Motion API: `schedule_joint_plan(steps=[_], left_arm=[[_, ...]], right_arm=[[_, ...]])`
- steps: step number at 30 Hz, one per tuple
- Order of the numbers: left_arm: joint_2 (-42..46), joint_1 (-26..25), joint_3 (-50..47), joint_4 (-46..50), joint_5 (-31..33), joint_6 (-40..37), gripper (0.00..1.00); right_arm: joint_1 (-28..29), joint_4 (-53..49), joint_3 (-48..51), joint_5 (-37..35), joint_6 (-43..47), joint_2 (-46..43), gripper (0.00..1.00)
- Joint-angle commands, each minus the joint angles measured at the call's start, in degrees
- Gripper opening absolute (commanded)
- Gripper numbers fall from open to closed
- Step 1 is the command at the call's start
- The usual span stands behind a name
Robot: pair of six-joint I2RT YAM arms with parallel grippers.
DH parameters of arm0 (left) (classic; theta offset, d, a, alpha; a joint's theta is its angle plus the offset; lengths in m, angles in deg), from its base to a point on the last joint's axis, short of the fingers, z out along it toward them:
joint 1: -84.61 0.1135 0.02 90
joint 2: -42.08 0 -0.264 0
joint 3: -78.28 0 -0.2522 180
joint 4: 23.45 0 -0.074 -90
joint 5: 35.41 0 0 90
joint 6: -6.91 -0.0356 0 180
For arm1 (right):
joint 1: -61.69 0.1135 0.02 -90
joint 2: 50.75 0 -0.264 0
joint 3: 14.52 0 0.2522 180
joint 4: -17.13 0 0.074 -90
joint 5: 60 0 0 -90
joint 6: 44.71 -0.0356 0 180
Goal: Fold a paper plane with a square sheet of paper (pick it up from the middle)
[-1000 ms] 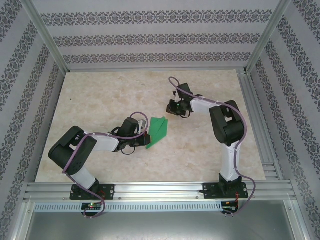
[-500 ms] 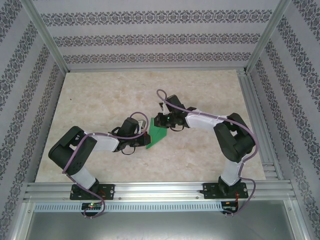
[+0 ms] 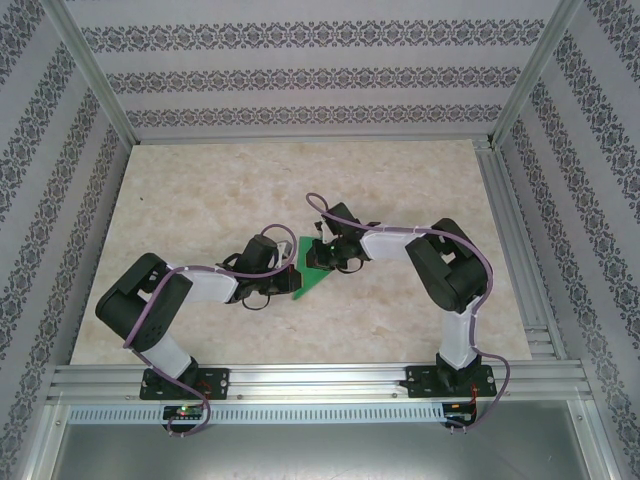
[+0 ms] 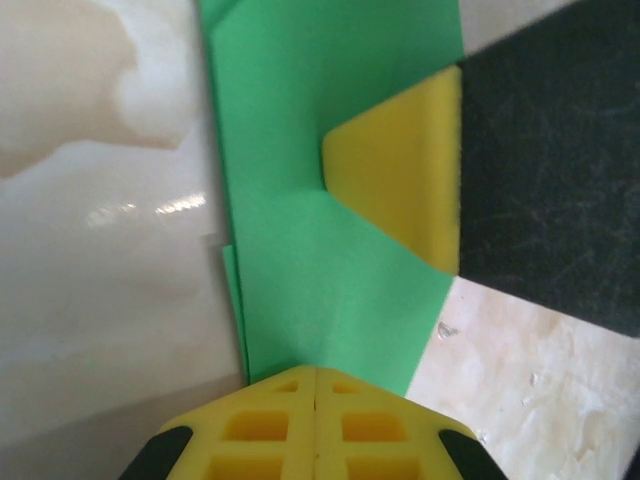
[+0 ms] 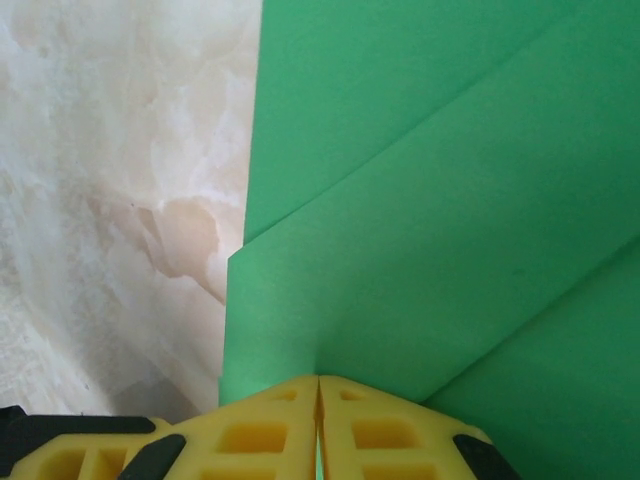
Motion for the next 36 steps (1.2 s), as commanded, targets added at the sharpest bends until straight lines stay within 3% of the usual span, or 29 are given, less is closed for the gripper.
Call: schedule_joint_plan(steps=[1,5,14,23,36], left_arm=[[1.34,1.39,-0.09,1.47,-6.19,0.7,0.09],[0.62,2.31,1.78,1.51,-9.18,-0.53,0.13],[-2.34,1.64,5.41,6.34,-8.42,-3.96,0.17],[-5.02,0.56,6.27,11.16,-4.52,-5.7,0.16],[-3.09,-3.15,1.02,8.32,-4.74,-1.77,0.13]], right_arm=[[-0.18,-4.19,-0.2,-3.06,1.37,3.88,0.09],[-0.35,-7.43,-1.32,-4.67,3.42,5.61,0.09],[-0.02,-9.8,-2.74,-6.18,4.14,6.82,0.09],[0.03,-11.44,-3.32,-7.89,3.97,7.57,0.09],[0.03,-13.62,-4.57,-9.89,3.53,9.35,0.08]])
